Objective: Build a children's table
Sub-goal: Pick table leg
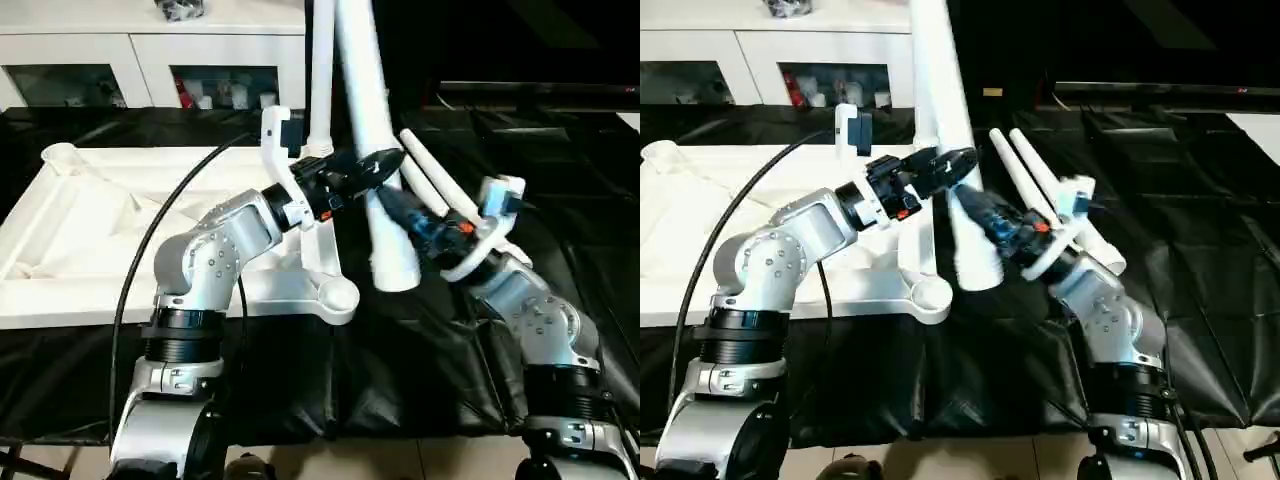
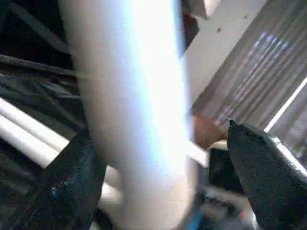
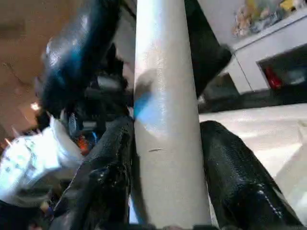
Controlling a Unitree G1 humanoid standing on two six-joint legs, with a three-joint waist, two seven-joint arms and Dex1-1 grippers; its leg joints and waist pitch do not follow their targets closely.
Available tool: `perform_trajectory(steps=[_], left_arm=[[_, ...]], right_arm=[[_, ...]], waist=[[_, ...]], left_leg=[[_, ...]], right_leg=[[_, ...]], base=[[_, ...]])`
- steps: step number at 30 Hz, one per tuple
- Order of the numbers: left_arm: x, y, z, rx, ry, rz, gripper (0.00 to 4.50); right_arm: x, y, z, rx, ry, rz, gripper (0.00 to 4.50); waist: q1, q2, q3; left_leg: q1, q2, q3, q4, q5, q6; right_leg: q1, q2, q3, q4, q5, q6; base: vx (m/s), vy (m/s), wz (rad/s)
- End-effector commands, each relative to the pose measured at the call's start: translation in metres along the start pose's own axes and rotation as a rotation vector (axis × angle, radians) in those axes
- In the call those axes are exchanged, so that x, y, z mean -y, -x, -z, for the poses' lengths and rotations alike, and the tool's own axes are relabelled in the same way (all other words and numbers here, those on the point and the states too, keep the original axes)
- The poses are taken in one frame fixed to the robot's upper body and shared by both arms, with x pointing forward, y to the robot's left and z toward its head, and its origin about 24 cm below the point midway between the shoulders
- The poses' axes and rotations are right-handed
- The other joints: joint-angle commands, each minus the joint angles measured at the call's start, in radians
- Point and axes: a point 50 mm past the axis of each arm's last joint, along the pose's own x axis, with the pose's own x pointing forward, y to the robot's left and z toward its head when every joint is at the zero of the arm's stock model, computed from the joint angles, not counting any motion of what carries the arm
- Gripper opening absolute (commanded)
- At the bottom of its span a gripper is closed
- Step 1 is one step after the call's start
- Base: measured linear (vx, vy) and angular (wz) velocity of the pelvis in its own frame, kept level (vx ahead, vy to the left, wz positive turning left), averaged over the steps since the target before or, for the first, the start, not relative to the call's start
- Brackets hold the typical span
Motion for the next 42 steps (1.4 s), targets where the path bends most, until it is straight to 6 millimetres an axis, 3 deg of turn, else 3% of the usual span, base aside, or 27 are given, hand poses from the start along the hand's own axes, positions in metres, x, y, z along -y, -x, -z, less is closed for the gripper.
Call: perform_trajectory(steps=[1, 6, 17, 19, 24, 31, 32, 33, 38, 42], left_arm=[[0.001, -0.004, -0.003, -0.035, 0.013, -0.063, 3.84], [-0.009, -0.005, -0.003, -0.036, 0.039, -0.175, 3.55], [-0.037, -0.001, -0.014, 0.096, 0.105, -0.537, 2.77], [-0.038, 0.000, -0.016, 0.110, 0.101, -0.567, 2.68], [-0.036, -0.003, -0.015, 0.115, 0.110, -0.573, 2.21], [-0.033, -0.007, -0.016, 0.114, 0.090, -0.564, 1.88], [-0.033, -0.007, -0.016, 0.116, 0.089, -0.557, 1.87], [-0.031, -0.008, -0.018, 0.114, 0.070, -0.531, 1.87], [-0.024, -0.008, -0.026, 0.089, -0.028, -0.396, 1.86], [-0.019, -0.002, -0.032, 0.041, -0.071, -0.250, 1.86]], right_arm=[[0.000, -0.011, 0.004, -0.084, 0.130, 0.073, 1.81], [0.000, -0.021, 0.008, -0.158, 0.233, 0.120, 1.81], [-0.017, -0.059, 0.011, -0.167, 0.432, 0.186, 1.81], [-0.019, -0.064, 0.011, -0.156, 0.446, 0.194, 1.81], [-0.019, -0.068, 0.010, -0.143, 0.454, 0.210, 1.80], [-0.021, -0.071, 0.007, -0.129, 0.447, 0.210, 1.80], [-0.021, -0.071, 0.007, -0.125, 0.438, 0.207, 2.36], [-0.021, -0.071, 0.006, -0.123, 0.422, 0.198, 2.50], [-0.020, -0.064, 0.002, -0.166, 0.332, 0.100, 2.92], [-0.016, -0.050, -0.001, -0.270, 0.294, -0.018, 3.22]], waist=[[0.002, -0.005, -0.076], [0.000, -0.003, -0.075], [-0.002, -0.002, -0.081], [0.000, 0.003, -0.085], [-0.001, 0.004, -0.084], [-0.002, 0.007, -0.082], [-0.001, 0.007, -0.082], [-0.002, 0.008, -0.083], [-0.001, 0.013, -0.083], [0.002, 0.008, -0.086]], left_leg=[[0.014, 0.010, -0.009, -0.063, -0.184, 0.000], [0.018, 0.008, -0.011, -0.066, -0.217, -0.018], [0.014, 0.007, -0.015, -0.062, -0.169, -0.008], [0.015, 0.007, -0.015, -0.058, -0.143, 0.002], [0.014, 0.007, -0.016, -0.057, -0.142, 0.007], [0.014, 0.008, -0.021, -0.061, -0.182, -0.014], [0.014, 0.008, -0.021, -0.061, -0.183, -0.015], [0.015, 0.009, -0.021, -0.061, -0.181, -0.016], [0.017, 0.010, -0.023, -0.061, -0.183, -0.009], [0.016, 0.007, -0.021, -0.056, -0.150, -0.006]], right_leg=[[0.056, -0.038, 0.024, -0.075, -0.149, -0.178], [0.055, -0.037, 0.025, -0.084, -0.217, -0.142], [0.061, -0.034, 0.023, -0.070, -0.063, -0.163], [0.060, -0.033, 0.023, -0.064, -0.014, -0.172], [0.061, -0.035, 0.020, -0.063, 0.009, -0.193], [0.064, -0.037, 0.017, -0.068, -0.031, -0.178], [0.064, -0.037, 0.017, -0.068, -0.032, -0.178], [0.064, -0.037, 0.016, -0.067, -0.028, -0.179], [0.065, -0.035, 0.014, -0.065, -0.020, -0.186], [0.070, -0.035, 0.014, -0.057, 0.031, -0.203]], base=[[0.000, 0.000, 0.00], [0.000, 0.000, 0.00], [0.000, 0.000, 0.00], [0.000, 0.000, 0.00], [0.000, 0.000, 0.00], [0.000, 0.000, 0.00], [0.000, 0.000, 0.00], [0.000, 0.000, 0.00], [0.000, 0.000, 0.00], [0.000, 0.000, 0.00]])
